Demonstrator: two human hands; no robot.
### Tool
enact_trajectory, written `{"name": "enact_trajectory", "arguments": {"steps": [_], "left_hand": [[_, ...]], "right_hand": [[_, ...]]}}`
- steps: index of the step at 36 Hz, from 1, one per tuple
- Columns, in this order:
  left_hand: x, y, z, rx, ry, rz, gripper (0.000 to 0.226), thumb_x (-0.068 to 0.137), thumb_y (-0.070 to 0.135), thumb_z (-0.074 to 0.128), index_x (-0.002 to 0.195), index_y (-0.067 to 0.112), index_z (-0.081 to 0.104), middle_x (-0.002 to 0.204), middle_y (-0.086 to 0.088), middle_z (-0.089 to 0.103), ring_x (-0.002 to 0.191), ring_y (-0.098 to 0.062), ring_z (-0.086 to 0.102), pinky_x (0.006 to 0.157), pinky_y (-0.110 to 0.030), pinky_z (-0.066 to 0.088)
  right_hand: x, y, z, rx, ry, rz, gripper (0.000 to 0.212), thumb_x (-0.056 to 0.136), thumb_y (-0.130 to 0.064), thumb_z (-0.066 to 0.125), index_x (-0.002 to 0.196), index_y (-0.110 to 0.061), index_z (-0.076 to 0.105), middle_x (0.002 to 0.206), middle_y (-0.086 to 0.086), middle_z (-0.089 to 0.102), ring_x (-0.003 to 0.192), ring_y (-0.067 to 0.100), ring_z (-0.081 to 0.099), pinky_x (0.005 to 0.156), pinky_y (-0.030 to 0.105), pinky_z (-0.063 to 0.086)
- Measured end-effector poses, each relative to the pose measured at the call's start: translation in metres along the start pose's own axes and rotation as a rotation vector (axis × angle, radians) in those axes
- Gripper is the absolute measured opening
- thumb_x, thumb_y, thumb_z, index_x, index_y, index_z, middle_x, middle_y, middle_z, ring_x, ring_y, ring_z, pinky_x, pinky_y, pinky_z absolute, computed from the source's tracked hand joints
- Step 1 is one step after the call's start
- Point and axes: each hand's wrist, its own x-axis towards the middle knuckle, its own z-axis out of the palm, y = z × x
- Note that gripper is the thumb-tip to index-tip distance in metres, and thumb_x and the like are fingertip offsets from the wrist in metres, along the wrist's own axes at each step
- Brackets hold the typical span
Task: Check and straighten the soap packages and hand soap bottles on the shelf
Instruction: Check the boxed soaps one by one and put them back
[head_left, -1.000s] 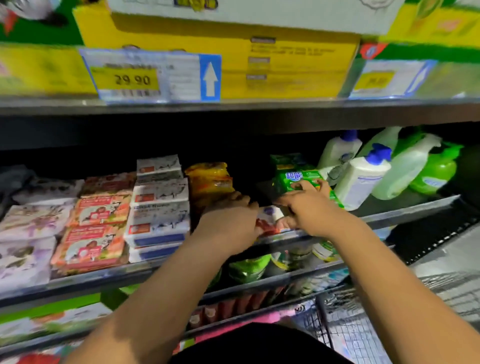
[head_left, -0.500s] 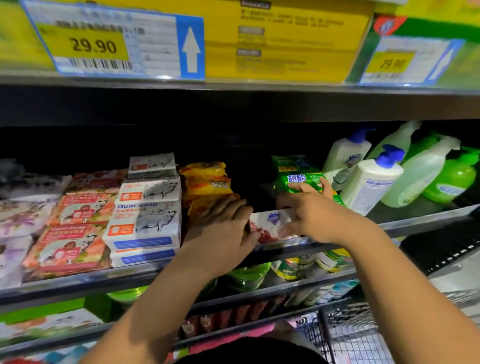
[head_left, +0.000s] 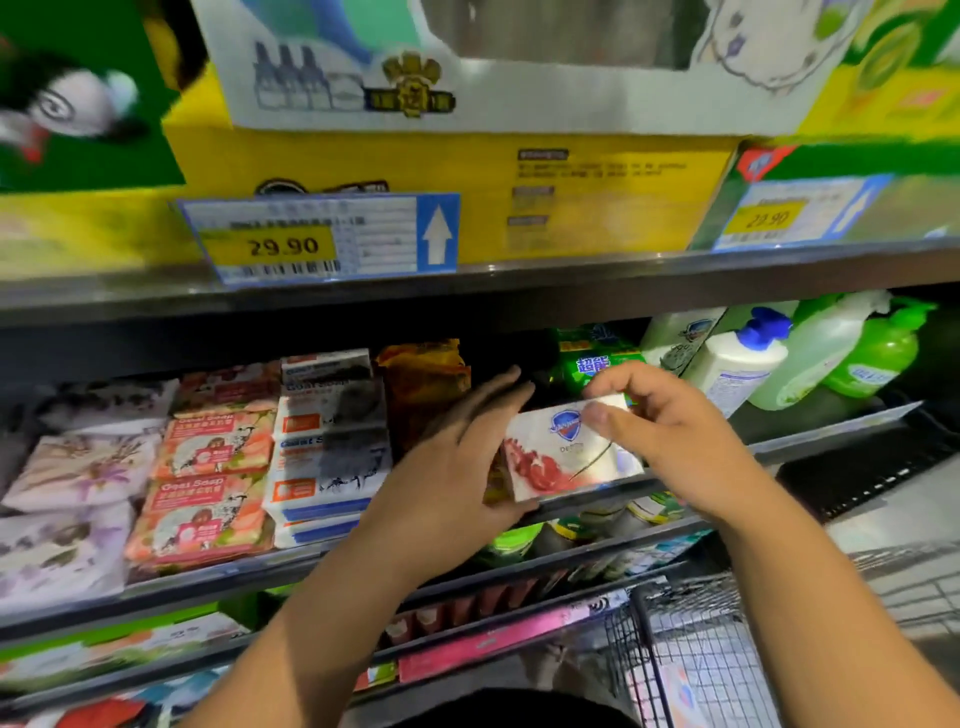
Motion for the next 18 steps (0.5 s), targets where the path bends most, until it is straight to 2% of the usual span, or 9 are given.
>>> {"name": "enact_trajectory", "arguments": {"steps": [2, 4, 6, 8, 11, 13, 15, 16, 18], "left_hand": [[-0.008, 0.000, -0.012, -0.057, 0.066, 0.061, 0.084, 0.079, 0.049, 0.077, 0.144, 0.051, 0.024, 0.153, 0.034, 0.015, 0.141, 0.008, 0.023, 0.109, -0.018, 0.033], [-0.018, 0.002, -0.025, -0.076, 0.151, 0.144, 0.065, 0.081, 0.051, 0.072, 0.138, 0.041, 0.041, 0.146, 0.022, 0.033, 0.134, 0.014, 0.028, 0.106, -0.008, 0.030], [-0.030, 0.003, -0.037, -0.082, 0.222, 0.205, 0.049, 0.083, 0.051, 0.067, 0.127, 0.031, 0.057, 0.139, 0.016, 0.041, 0.129, 0.015, 0.034, 0.102, -0.005, 0.032], [-0.042, 0.000, -0.047, -0.145, 0.248, 0.172, 0.040, 0.084, 0.050, 0.067, 0.119, 0.034, 0.061, 0.139, 0.019, 0.042, 0.129, 0.012, 0.038, 0.100, -0.006, 0.034], [-0.058, -0.009, -0.066, -0.269, 0.235, 0.017, 0.030, 0.083, 0.054, 0.063, 0.112, 0.047, 0.061, 0.130, 0.028, 0.053, 0.123, 0.008, 0.048, 0.095, -0.005, 0.036], [-0.067, -0.015, -0.077, -0.345, 0.249, -0.088, 0.027, 0.081, 0.058, 0.060, 0.105, 0.046, 0.065, 0.113, 0.026, 0.064, 0.107, 0.006, 0.059, 0.084, -0.009, 0.043], [-0.076, -0.020, -0.086, -0.473, 0.282, -0.160, 0.024, 0.079, 0.055, 0.062, 0.095, 0.039, 0.070, 0.094, 0.018, 0.071, 0.088, 0.000, 0.065, 0.073, -0.014, 0.047], [-0.081, -0.023, -0.090, -0.530, 0.291, -0.201, 0.022, 0.079, 0.053, 0.065, 0.091, 0.036, 0.072, 0.085, 0.015, 0.072, 0.078, 0.000, 0.066, 0.067, -0.014, 0.047], [-0.090, -0.027, -0.097, -0.631, 0.288, -0.284, 0.020, 0.084, 0.050, 0.071, 0.085, 0.030, 0.072, 0.071, 0.013, 0.069, 0.063, -0.002, 0.062, 0.058, -0.014, 0.045]], "right_hand": [[-0.006, -0.011, 0.011, 0.043, 0.013, 0.025, 0.024, 0.077, -0.051, 0.076, 0.088, -0.031, 0.069, 0.073, 0.019, 0.044, 0.067, 0.019, 0.039, 0.065, 0.033, 0.030], [-0.012, -0.020, 0.022, 0.110, 0.041, 0.050, 0.027, 0.076, -0.054, 0.076, 0.086, -0.029, 0.070, 0.073, 0.008, 0.045, 0.070, 0.017, 0.039, 0.069, 0.035, 0.029], [-0.018, -0.026, 0.034, 0.180, 0.042, 0.065, 0.019, 0.080, -0.047, 0.076, 0.083, -0.029, 0.072, 0.076, 0.000, 0.053, 0.073, 0.013, 0.046, 0.072, 0.031, 0.035], [-0.024, -0.033, 0.048, 0.318, -0.024, 0.110, 0.020, 0.074, -0.053, 0.075, 0.084, -0.035, 0.075, 0.081, -0.011, 0.067, 0.077, 0.005, 0.058, 0.075, 0.023, 0.047], [-0.031, -0.027, 0.068, 0.410, -0.157, 0.098, 0.061, 0.061, -0.071, 0.080, 0.111, -0.039, 0.072, 0.115, 0.000, 0.073, 0.108, 0.017, 0.066, 0.095, 0.035, 0.050], [-0.039, -0.024, 0.081, 0.421, -0.189, 0.059, 0.074, 0.062, -0.067, 0.082, 0.127, -0.036, 0.065, 0.129, 0.006, 0.067, 0.119, 0.022, 0.063, 0.102, 0.036, 0.048], [-0.045, -0.025, 0.096, 0.430, -0.201, 0.057, 0.086, 0.061, -0.053, 0.089, 0.136, -0.021, 0.059, 0.133, 0.007, 0.064, 0.119, 0.020, 0.062, 0.097, 0.031, 0.052], [-0.049, -0.028, 0.104, 0.441, -0.207, 0.062, 0.087, 0.058, -0.042, 0.092, 0.134, -0.016, 0.058, 0.129, 0.006, 0.066, 0.116, 0.019, 0.064, 0.092, 0.029, 0.053], [-0.057, -0.037, 0.121, 0.477, -0.213, 0.054, 0.080, 0.053, -0.031, 0.096, 0.127, -0.020, 0.065, 0.116, 0.008, 0.069, 0.105, 0.018, 0.066, 0.086, 0.028, 0.055]]}}
